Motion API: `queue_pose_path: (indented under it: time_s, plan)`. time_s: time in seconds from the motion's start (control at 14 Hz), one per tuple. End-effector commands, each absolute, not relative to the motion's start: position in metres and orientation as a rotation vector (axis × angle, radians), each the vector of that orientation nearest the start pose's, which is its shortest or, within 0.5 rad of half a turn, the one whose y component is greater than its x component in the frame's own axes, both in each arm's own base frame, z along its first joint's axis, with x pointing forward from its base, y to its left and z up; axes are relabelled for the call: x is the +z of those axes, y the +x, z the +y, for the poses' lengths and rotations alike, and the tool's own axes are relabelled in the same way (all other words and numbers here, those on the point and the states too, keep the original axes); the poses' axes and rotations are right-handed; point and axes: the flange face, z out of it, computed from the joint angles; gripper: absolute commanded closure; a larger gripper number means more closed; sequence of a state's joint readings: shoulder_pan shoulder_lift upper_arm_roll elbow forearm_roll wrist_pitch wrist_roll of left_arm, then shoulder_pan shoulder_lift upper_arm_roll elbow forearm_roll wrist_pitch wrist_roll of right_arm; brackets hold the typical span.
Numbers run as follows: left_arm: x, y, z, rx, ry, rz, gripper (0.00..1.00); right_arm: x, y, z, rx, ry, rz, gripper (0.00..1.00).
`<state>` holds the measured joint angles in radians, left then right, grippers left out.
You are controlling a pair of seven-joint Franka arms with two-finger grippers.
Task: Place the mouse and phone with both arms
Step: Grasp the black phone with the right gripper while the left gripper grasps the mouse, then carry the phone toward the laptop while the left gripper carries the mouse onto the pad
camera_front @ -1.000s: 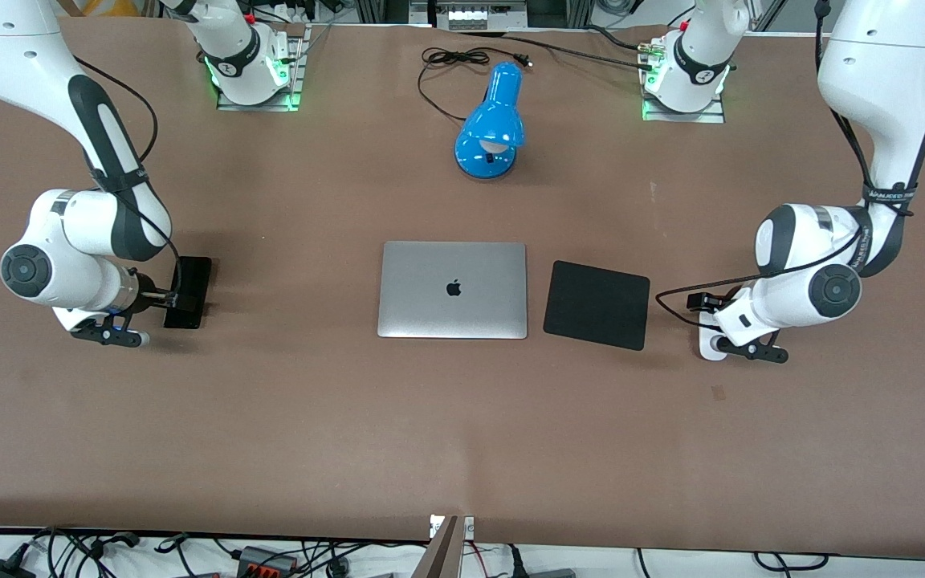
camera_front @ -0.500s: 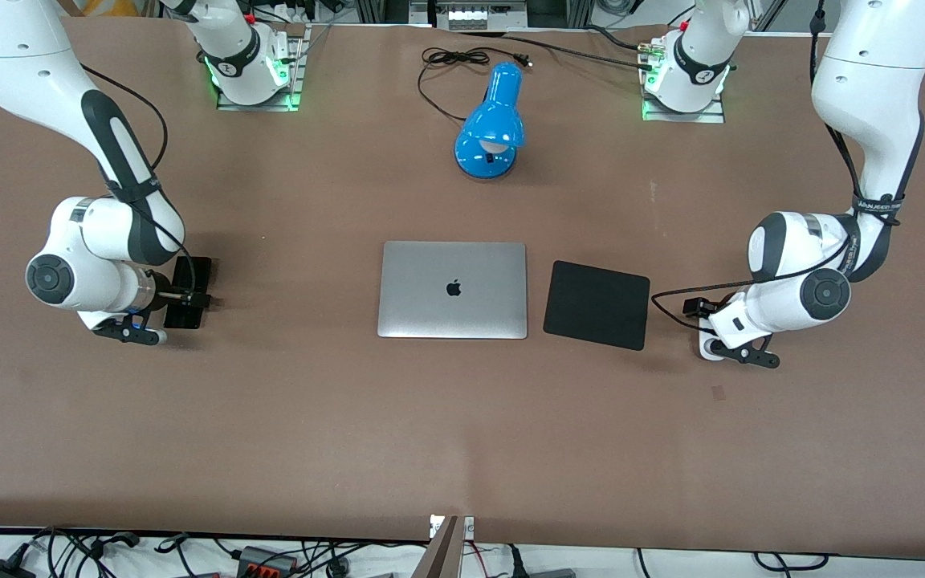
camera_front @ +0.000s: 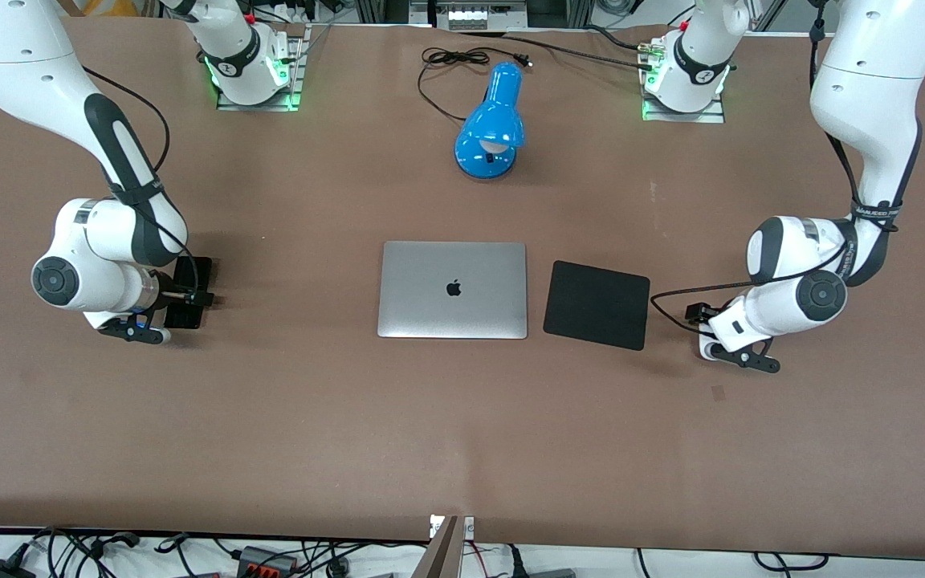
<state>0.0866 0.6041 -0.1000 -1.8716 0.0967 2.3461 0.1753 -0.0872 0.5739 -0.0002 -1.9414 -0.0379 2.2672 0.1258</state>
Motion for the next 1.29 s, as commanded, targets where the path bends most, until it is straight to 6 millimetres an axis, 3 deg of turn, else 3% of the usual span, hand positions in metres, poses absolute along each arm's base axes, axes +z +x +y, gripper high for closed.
queue_pose_path:
  time_s: [0.0,0.07,0.29,0.57,0.64,0.79,0.86,1.0,1.21]
  plan:
    - [0.173,0.630,0.002,0.191,-3.100,0.420,0.06,0.162,0.585,-0.046,0.413,-3.120,0.289,0.00]
    - [0.173,0.630,0.003,0.191,-3.101,0.410,0.18,0.162,0.585,-0.047,0.410,-3.122,0.286,0.00]
    - [0.170,0.629,0.002,0.200,-3.106,0.393,0.23,0.161,0.586,-0.048,0.408,-3.124,0.289,0.00]
    - [0.174,0.630,-0.007,0.206,-3.114,0.335,0.55,0.161,0.585,-0.048,0.413,-3.123,0.284,0.00]
    - [0.177,0.629,-0.013,0.217,-3.116,0.342,0.60,0.161,0.585,-0.048,0.415,-3.124,0.282,0.07]
    - [0.196,0.631,-0.035,0.295,-3.114,0.392,0.64,0.161,0.585,-0.048,0.413,-3.123,0.291,0.47]
    - [0.209,0.630,-0.055,0.346,-3.116,0.433,0.64,0.161,0.585,-0.048,0.415,-3.124,0.285,0.64]
    - [0.242,0.620,-0.104,0.414,-3.119,0.389,0.64,0.163,0.587,-0.046,0.406,-3.126,0.273,0.76]
    - [0.253,0.602,-0.168,0.439,-3.138,0.325,0.64,0.188,0.598,-0.035,0.391,-3.133,0.244,0.82]
